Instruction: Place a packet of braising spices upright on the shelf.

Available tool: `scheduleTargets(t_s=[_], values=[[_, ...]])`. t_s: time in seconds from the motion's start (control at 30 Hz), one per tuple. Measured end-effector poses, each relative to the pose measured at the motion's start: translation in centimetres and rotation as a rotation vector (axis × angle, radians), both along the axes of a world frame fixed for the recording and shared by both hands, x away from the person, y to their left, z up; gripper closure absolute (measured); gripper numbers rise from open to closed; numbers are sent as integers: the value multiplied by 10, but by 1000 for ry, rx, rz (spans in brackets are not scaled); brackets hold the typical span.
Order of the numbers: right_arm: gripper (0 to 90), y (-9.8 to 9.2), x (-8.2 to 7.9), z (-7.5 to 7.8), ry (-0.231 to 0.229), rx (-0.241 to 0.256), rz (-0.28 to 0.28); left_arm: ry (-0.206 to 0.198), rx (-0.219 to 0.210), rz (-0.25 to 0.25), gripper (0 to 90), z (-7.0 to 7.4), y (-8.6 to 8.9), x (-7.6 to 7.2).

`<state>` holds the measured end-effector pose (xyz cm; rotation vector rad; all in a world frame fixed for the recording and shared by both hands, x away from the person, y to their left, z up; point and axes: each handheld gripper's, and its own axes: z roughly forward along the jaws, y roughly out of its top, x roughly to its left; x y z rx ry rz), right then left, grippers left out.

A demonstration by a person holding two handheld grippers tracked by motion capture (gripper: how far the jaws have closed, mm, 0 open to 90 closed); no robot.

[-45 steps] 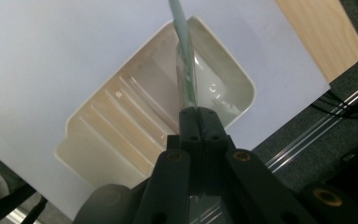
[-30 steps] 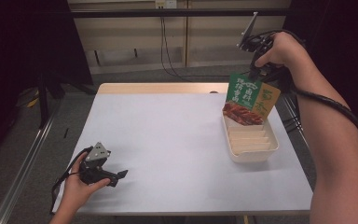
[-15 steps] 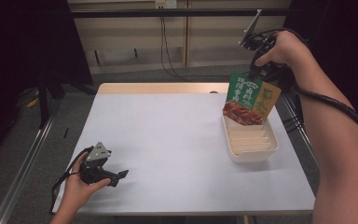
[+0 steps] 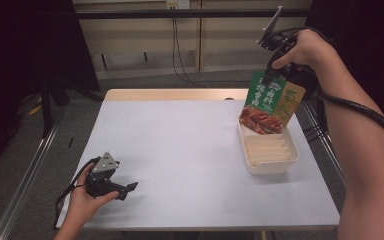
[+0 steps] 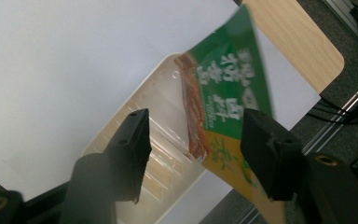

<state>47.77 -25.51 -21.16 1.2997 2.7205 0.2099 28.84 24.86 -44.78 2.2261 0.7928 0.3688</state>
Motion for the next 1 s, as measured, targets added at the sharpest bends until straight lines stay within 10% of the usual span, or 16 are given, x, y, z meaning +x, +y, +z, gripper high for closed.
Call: scheduleTargets(t_s=[0.3, 1.0], values=[[247, 4, -3, 0, -14, -9, -2, -2, -6, 1, 33, 1, 0, -1], [188, 25, -21, -6, -28, 34, 53, 3, -36, -7, 33, 3, 1, -3]])
